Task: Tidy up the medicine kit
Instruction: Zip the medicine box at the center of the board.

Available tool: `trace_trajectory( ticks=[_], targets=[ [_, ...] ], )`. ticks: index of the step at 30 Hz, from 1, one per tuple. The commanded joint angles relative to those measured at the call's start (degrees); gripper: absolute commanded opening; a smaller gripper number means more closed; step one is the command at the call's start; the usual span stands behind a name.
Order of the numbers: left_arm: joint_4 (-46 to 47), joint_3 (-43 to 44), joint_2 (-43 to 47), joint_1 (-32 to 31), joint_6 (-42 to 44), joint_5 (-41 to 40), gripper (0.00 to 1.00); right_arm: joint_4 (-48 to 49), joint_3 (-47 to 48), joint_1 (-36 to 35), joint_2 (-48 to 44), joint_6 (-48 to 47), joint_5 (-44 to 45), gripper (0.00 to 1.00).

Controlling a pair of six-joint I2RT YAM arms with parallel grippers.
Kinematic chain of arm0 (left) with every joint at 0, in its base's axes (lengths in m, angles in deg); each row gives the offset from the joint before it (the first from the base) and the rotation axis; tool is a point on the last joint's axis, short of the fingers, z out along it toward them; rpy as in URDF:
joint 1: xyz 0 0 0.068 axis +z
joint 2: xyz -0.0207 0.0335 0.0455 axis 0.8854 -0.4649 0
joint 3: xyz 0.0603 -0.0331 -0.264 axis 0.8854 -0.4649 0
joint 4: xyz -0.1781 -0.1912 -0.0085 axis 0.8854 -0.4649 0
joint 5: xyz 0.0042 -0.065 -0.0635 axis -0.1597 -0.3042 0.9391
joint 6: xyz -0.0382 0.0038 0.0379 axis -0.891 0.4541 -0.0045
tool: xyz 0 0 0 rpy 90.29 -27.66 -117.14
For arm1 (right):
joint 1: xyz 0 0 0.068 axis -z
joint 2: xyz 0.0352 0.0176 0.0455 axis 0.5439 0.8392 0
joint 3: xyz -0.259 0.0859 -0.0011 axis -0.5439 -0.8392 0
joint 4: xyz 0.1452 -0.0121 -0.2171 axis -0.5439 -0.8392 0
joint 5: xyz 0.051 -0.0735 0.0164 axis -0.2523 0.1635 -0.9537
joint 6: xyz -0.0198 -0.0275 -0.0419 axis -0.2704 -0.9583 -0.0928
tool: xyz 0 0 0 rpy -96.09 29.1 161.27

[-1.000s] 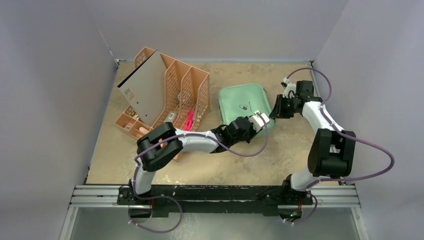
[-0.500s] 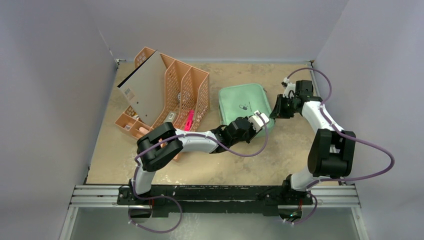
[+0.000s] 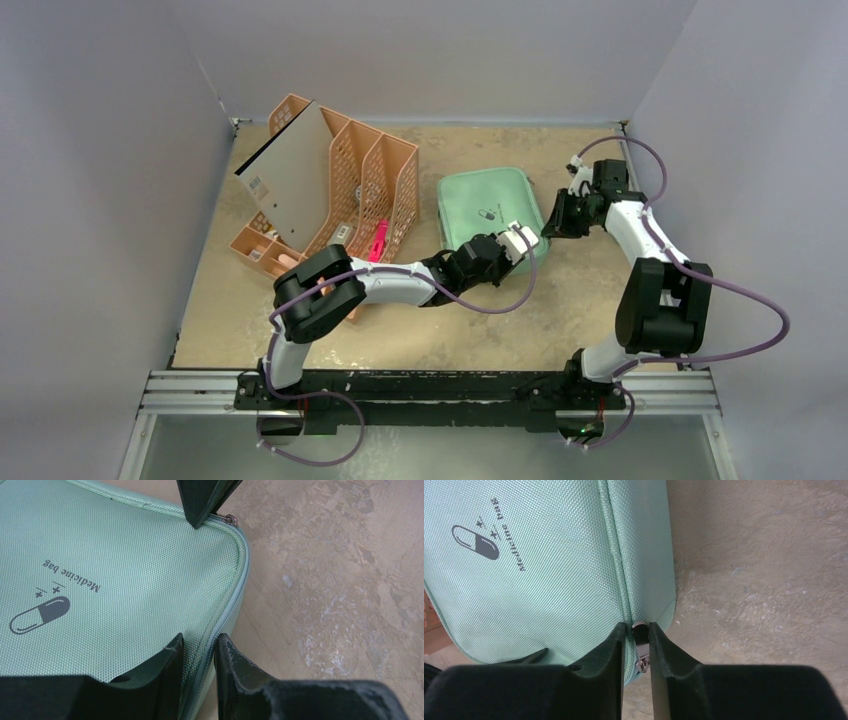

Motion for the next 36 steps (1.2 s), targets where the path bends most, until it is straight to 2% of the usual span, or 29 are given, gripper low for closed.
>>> trace_trajectory(
  ticks=[1, 5, 8, 12, 13, 17, 23, 26, 28, 30, 36],
  targets=[
    [-8.35, -2.50, -1.48, 0.17, -2.37, -0.70, 0.24, -3.98, 2.10, 0.29, -1.79, -0.21, 1.43, 0.16],
    [-8.43, -2.42, -1.34, 0.16, -2.37, -0.70, 0.24, -4.19, 2.25, 0.29, -1.82, -0.45, 2.05, 0.04],
    [-8.52, -2.41, -1.35, 0.16, -2.37, -0.70, 0.24, -4.82, 2.55, 0.29, -2.32, -0.39, 3.62, 0.05],
    [-8.52, -2.41, -1.56, 0.16, -2.44, -0.78, 0.24, -5.03, 2.89, 0.44, -2.57, 0.64, 5.08, 0.14],
    [-8.52, -2.41, -1.59, 0.16, -2.45, -0.78, 0.24, -4.99, 2.84, 0.56, -2.53, 0.94, 5.06, 0.14],
    [-8.76, -2.16, -1.67, 0.16, -2.45, -0.94, 0.24, -4.56, 2.30, 0.81, -2.46, 2.05, 5.12, 0.00],
    [-9.78, -1.55, -2.33, 0.16, -3.16, -1.53, 0.24, -4.08, 1.23, 1.36, -3.66, 2.88, 6.63, 0.00],
    [-10.01, -1.37, -2.65, 0.16, -3.74, -1.58, 0.24, -3.35, 0.97, 2.91, -3.26, 2.83, 3.90, 0.17],
    [-10.21, -1.28, -2.89, 0.16, -3.92, -1.58, 0.24, -4.12, 1.71, 4.28, -1.89, 2.00, 0.56, 0.13],
    [-10.55, -0.97, -3.01, 0.16, -4.03, -1.51, 0.24, -4.38, 2.23, 4.76, -1.00, 1.32, -1.72, 0.00],
    [-11.35, -0.34, -3.01, 0.16, -4.10, -1.92, 0.24, -3.73, 2.03, 5.20, -1.66, 2.17, -2.14, 0.00]
  ],
)
